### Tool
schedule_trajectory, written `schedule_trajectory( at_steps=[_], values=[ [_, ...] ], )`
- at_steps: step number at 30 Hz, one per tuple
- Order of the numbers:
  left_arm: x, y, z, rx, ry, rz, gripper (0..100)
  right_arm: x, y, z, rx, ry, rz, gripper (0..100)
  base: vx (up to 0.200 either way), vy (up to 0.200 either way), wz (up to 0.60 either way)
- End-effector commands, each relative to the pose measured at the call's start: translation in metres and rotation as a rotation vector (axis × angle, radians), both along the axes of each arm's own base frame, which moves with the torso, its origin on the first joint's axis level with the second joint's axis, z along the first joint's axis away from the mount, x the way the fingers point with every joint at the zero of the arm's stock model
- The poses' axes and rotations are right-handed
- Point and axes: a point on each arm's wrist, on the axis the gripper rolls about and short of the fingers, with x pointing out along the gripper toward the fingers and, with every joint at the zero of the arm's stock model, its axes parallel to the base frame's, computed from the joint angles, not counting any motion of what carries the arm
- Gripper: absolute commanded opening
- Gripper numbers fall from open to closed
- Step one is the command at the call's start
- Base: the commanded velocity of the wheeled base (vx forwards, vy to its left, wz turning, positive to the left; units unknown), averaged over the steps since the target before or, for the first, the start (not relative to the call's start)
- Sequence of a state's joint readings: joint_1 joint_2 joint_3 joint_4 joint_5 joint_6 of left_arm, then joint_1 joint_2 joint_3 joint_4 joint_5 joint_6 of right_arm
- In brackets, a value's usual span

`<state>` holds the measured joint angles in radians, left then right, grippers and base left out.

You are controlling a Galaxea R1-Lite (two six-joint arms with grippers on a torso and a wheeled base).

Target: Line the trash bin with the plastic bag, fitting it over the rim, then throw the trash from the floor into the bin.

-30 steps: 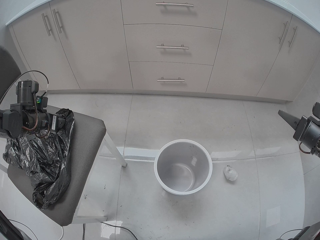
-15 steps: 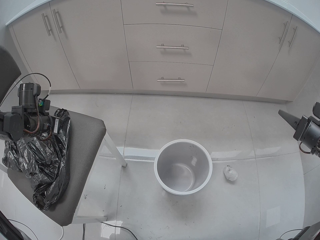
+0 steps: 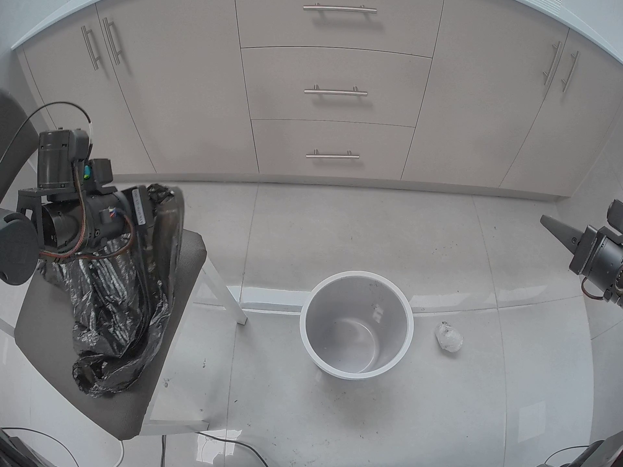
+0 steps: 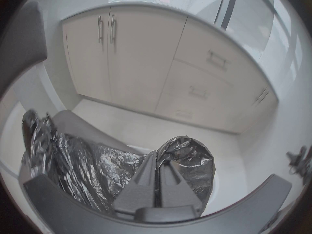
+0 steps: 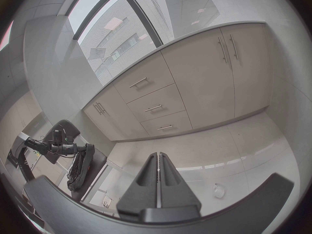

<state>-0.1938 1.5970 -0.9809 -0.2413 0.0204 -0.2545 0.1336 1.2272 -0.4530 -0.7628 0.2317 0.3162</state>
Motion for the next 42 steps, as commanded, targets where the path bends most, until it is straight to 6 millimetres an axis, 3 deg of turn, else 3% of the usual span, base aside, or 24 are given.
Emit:
schedule_trajectory(
  at_steps=[1,2,4,8,14,16,19,21,27,31,35,42],
  values=[
    [-0.045,-0.057,0.042,-0.236,-0.185,-0.1,0,0.005,0.003,-0.009,-0.007,0.035,0.015,0,0.0,0.0,0.0],
    [-0.045,-0.057,0.042,-0.236,-0.185,-0.1,0,0.005,0.003,-0.009,-0.007,0.035,0.015,0,0.0,0.0,0.0],
    [-0.057,-0.079,0.043,-0.319,-0.24,-0.146,0,0.006,0.008,-0.015,-0.01,0.044,0.041,0,0.0,0.0,0.0],
    [-0.072,-0.102,0.042,-0.456,-0.239,-0.231,0,0.009,0.015,-0.023,-0.019,0.066,0.072,0,0.0,0.0,0.0],
    [-0.087,-0.122,0.046,-0.59,-0.205,-0.302,0,0.012,0.029,-0.034,-0.022,0.09,0.132,0,0.0,0.0,0.0],
    [-0.105,-0.132,0.05,-0.677,-0.173,-0.349,0,0.012,0.049,-0.051,-0.044,0.137,0.226,0,0.0,0.0,0.0],
    [-0.126,-0.132,0.055,-0.777,-0.132,-0.391,0,0.01,0.08,-0.071,-0.067,0.186,0.353,0,0.0,0.0,0.0],
    [-0.13,-0.129,0.058,-0.808,-0.12,-0.395,0,0.007,0.102,-0.085,-0.088,0.2,0.4,0,0.0,0.0,0.0],
    [-0.124,-0.135,0.05,-0.786,-0.101,-0.388,0,-0.003,0.151,-0.127,-0.147,0.223,0.453,0,0.0,0.0,0.0],
    [-0.123,-0.135,0.05,-0.788,-0.105,-0.384,0,-0.008,0.166,-0.149,-0.157,0.222,0.497,0,0.0,0.0,0.0],
    [-0.124,-0.133,0.053,-0.794,-0.112,-0.385,0,-0.012,0.172,-0.158,-0.153,0.214,0.514,0,0.0,0.0,0.0],
    [-0.124,-0.132,0.052,-0.787,-0.11,-0.378,0,-0.039,0.18,-0.174,-0.215,0.27,0.616,0,0.0,0.0,0.0]
  ],
)
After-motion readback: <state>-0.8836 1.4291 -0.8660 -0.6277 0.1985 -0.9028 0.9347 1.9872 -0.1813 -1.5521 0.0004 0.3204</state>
